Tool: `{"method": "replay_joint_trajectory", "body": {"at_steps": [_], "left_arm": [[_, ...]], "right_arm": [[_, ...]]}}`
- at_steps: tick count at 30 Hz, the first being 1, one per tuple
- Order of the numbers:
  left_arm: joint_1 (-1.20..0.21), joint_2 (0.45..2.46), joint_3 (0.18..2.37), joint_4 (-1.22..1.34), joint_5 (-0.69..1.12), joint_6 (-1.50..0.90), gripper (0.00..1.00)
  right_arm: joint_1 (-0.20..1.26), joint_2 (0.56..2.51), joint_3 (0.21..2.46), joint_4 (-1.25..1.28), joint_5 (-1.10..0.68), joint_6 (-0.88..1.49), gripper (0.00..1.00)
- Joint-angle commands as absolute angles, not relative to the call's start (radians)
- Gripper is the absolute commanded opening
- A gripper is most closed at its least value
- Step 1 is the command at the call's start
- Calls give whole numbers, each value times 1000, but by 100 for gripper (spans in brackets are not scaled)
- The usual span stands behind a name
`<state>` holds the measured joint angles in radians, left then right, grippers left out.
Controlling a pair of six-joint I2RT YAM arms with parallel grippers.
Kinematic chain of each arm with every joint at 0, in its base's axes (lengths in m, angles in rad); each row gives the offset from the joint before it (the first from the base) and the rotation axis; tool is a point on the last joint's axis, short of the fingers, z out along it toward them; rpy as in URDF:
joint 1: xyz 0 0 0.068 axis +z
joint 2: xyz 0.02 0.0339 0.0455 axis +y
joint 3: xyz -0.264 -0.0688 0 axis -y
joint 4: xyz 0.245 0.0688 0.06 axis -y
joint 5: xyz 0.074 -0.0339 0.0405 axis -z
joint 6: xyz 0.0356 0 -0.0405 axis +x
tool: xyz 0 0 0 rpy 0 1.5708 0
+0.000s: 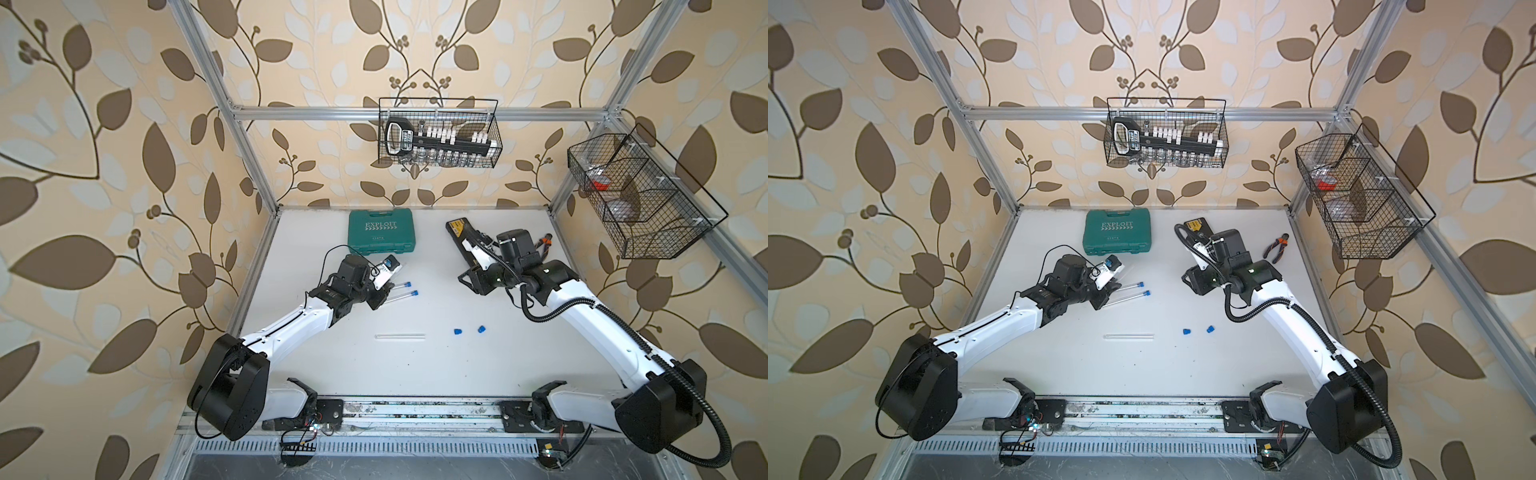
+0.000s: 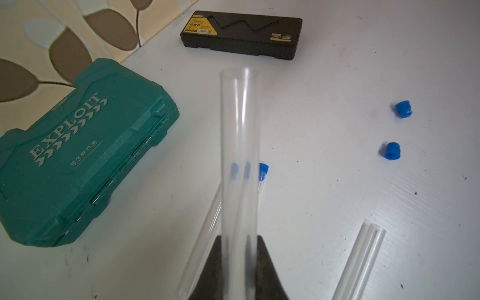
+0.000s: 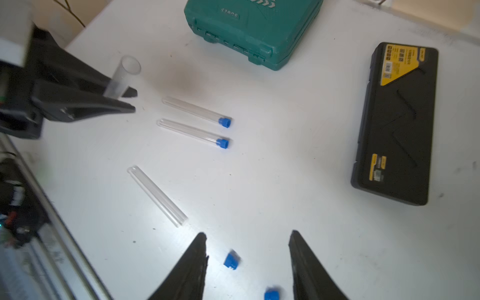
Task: Insert stoppers into test tubes
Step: Pick up the stopper from the center of the board.
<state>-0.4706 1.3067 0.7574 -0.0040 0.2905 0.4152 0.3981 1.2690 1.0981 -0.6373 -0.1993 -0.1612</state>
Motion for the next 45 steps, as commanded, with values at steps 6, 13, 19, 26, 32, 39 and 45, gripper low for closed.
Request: {"method": "replay_joint_trajectory", "body": {"at_steps": [6, 13, 19, 26, 32, 39, 45], "left_arm": [[-472, 1263, 709, 111, 335, 423, 0], [-472, 1246, 694, 112, 273, 430, 0], [-471, 1257, 695, 106, 216, 433, 0], [-469, 1257, 693, 110, 210, 433, 0], [-469, 1253, 692, 111, 219, 443, 0], [-469, 1246, 687, 115, 209, 454, 0], [-469, 1245, 687, 114, 203, 462, 0]], "right_arm": [[552, 1295, 932, -745, -25, -712, 54], [605, 1406, 869, -661, -29, -738, 54], [604, 1472, 840, -574, -56, -718, 54], [601, 1540, 838, -546, -78, -728, 49], [602, 1587, 848, -561, -60, -733, 43], [602, 1646, 880, -585, -55, -733, 31], [601, 1652, 895, -601, -40, -731, 22]]}}
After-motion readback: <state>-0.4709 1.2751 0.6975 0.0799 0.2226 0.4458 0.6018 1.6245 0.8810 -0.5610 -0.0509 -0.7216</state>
